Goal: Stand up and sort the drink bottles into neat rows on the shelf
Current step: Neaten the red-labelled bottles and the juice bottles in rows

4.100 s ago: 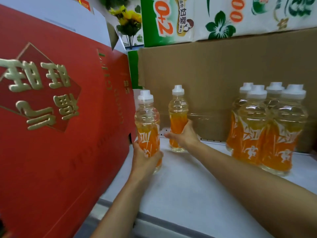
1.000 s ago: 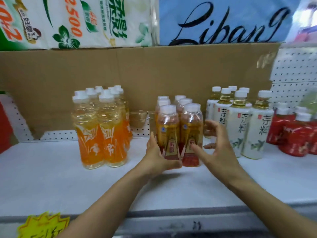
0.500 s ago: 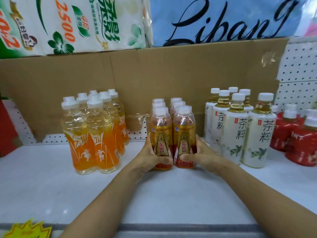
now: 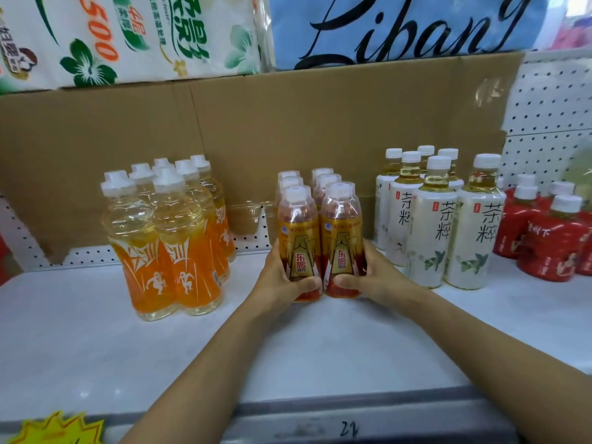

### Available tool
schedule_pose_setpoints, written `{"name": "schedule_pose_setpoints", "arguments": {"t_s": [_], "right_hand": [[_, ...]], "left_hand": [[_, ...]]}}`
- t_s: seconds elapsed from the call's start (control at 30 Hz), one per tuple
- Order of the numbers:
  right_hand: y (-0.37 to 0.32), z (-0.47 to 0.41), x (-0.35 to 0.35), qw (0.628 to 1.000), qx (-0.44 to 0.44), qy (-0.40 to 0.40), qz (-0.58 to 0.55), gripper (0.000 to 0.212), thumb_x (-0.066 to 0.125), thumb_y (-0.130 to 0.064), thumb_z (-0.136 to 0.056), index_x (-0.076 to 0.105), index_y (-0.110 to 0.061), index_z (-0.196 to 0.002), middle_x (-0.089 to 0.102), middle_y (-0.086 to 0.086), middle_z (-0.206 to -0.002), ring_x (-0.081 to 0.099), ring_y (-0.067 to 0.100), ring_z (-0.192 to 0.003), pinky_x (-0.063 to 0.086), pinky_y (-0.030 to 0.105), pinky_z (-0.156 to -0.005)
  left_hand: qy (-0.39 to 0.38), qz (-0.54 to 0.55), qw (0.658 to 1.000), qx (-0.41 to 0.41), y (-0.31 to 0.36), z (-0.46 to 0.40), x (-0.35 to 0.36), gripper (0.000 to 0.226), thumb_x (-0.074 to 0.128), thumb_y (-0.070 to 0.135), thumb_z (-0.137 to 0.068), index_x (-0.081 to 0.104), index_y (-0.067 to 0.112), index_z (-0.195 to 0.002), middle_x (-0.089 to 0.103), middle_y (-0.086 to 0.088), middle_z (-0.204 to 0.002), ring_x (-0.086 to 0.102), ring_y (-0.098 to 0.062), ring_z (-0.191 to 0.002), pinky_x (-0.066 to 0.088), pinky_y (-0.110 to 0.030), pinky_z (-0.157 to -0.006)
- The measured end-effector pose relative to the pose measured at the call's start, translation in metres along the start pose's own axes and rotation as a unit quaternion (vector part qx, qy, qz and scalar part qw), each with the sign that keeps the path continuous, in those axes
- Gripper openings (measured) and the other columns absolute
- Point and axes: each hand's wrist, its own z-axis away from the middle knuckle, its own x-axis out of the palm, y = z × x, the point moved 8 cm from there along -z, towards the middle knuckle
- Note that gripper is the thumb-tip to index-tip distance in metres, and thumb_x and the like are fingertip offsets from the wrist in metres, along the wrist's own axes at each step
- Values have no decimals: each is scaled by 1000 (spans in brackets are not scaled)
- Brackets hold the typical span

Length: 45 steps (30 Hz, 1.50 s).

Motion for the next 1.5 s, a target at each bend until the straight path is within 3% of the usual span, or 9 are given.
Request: {"name": "schedule_pose_setpoints", "arguments": {"t_s": [0.17, 0.5, 0.6, 0.7, 0.87, 1.0, 1.23, 1.37, 1.5], "right_hand": [[3, -6, 0, 1000, 24, 4, 3, 82, 79, -6, -76, 32, -17, -143, 59, -6, -125, 55, 14, -120, 45, 38, -105], [1, -3, 3, 1000, 19, -18, 13, 101, 79, -17, -76, 10, -22, -150, 45, -1, -143, 43, 18, -134, 37, 42, -112], [-12, 13, -14, 998, -11, -4, 60, 106, 73, -27, -83, -6, -20, -153, 21, 0, -158, 22, 22, -146, 24, 40, -117], [-20, 39, -45, 993, -56, -3, 101, 95, 68, -31, -89, 0, -28, -155, 15, -1, -162, 19, 20, -148, 25, 47, -118], [-32, 88, -118, 983, -152, 47, 95, 58, 67, -18, -91, 41, -26, -142, 50, -8, -140, 52, 5, -121, 51, 26, -97], [-8, 112, -190, 976, -165, 114, 80, 33, 68, -7, -88, 63, -23, -115, 65, -10, -110, 62, 6, -100, 57, 32, -86], [49, 78, -215, 998, -28, 27, 42, 84, 71, -23, -87, 17, -27, -151, 38, -12, -142, 44, 11, -129, 43, 36, -105], [48, 48, -197, 997, -51, -42, -32, 76, 67, -8, -89, 21, -29, -147, 52, -13, -132, 54, -2, -113, 52, 16, -85], [53, 28, -189, 995, -58, -53, -54, 75, 65, -4, -89, 23, -25, -148, 54, -7, -136, 52, 4, -122, 52, 18, -90]], "left_hand": [[22, 11, 1000, 0, 3, 2, -1, 86, 89, 12, -68, 39, 31, -135, 65, 11, -116, 63, -2, -103, 52, -19, -79], [37, -37, 998, -38, 4, 4, 0, 97, 89, 18, -68, 28, 27, -142, 60, 7, -121, 60, -13, -115, 49, -22, -83], [113, -119, 986, -25, 27, 13, -3, 130, 89, 44, -58, -3, 37, -151, 26, -5, -157, 29, -27, -146, 31, -49, -116], [229, -192, 952, 64, 77, 39, 15, 119, 79, 32, -82, -15, 23, -154, -9, 2, -164, -3, -18, -151, 5, -35, -117], [218, -175, 938, 205, 136, 64, 100, 107, 76, 30, -85, -3, 25, -156, -3, 16, -161, 1, -1, -147, 9, -22, -117], [116, -120, 979, 116, 125, 46, 160, 108, 76, 34, -85, -7, 32, -155, -7, 20, -161, 4, -5, -149, 11, -28, -115], [62, -64, 996, -26, 100, 8, 194, 125, 86, 21, -74, -8, 26, -157, 12, 4, -164, 20, -14, -146, 20, -39, -117], [15, -7, 1000, -19, 99, -8, 197, 108, 78, 1, -79, 6, 28, -155, 54, 16, -128, 53, 12, -96, 43, -15, -88], [-4, 7, 1000, -7, 88, -26, 195, 89, 73, -10, -78, 26, 21, -147, 61, 7, -125, 57, 6, -104, 50, -8, -68]]}}
